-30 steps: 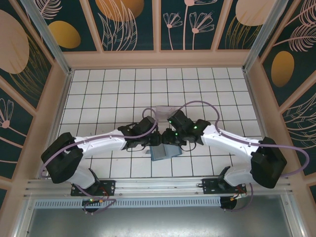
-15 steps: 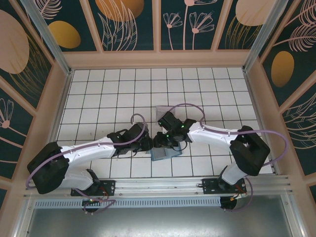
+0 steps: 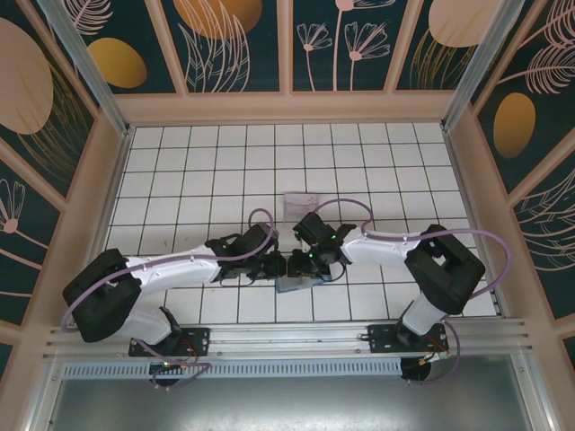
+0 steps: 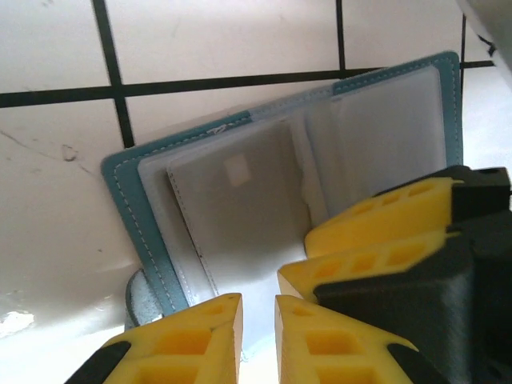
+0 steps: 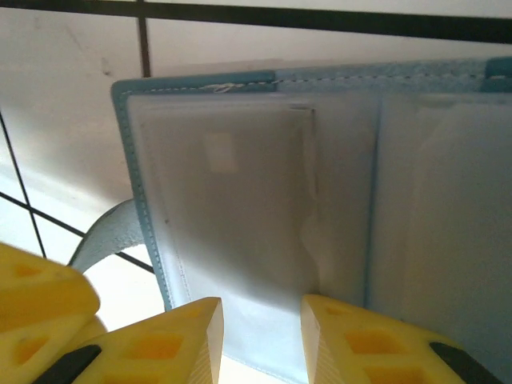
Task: Take the credit cards out of the card holder
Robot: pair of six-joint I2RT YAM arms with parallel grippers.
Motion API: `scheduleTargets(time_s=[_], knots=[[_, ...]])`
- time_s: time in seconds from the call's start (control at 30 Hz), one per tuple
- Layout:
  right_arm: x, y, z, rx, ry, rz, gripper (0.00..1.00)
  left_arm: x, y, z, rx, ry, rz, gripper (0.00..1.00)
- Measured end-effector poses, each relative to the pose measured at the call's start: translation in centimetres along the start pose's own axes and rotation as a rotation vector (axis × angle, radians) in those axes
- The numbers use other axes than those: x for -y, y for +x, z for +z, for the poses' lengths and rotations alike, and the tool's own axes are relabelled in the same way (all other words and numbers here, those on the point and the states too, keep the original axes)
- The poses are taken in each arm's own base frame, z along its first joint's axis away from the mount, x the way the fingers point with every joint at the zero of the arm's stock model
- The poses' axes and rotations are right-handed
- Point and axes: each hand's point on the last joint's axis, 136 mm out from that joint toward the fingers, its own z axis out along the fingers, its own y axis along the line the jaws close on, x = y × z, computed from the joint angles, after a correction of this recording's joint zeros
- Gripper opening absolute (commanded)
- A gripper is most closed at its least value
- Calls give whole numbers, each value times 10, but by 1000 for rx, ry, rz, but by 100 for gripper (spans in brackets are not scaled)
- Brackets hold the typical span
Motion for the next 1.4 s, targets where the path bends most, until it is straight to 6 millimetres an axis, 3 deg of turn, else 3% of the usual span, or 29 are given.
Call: scheduleTargets(time_s=[0.33, 0.63, 0.87, 1.1, 1.23, 1.4], knots=[[3, -4, -5, 20, -39, 15, 32, -7, 5, 12, -39, -36, -8, 19], [13, -1, -8, 37, -32, 30, 19, -8, 4, 22, -63, -66, 1, 18], [15, -3, -10, 50, 7, 20, 34, -12, 0, 20, -49, -99, 6, 17], [-19, -15, -23, 107, 99, -67, 38, -19, -5, 11, -6, -121, -12, 17], [-25, -19, -14, 107, 173, -93, 39, -37, -4, 3, 14, -132, -51, 18], [-17, -15, 2, 74, 298, -117, 42, -59, -3, -10, 43, -135, -99, 19]])
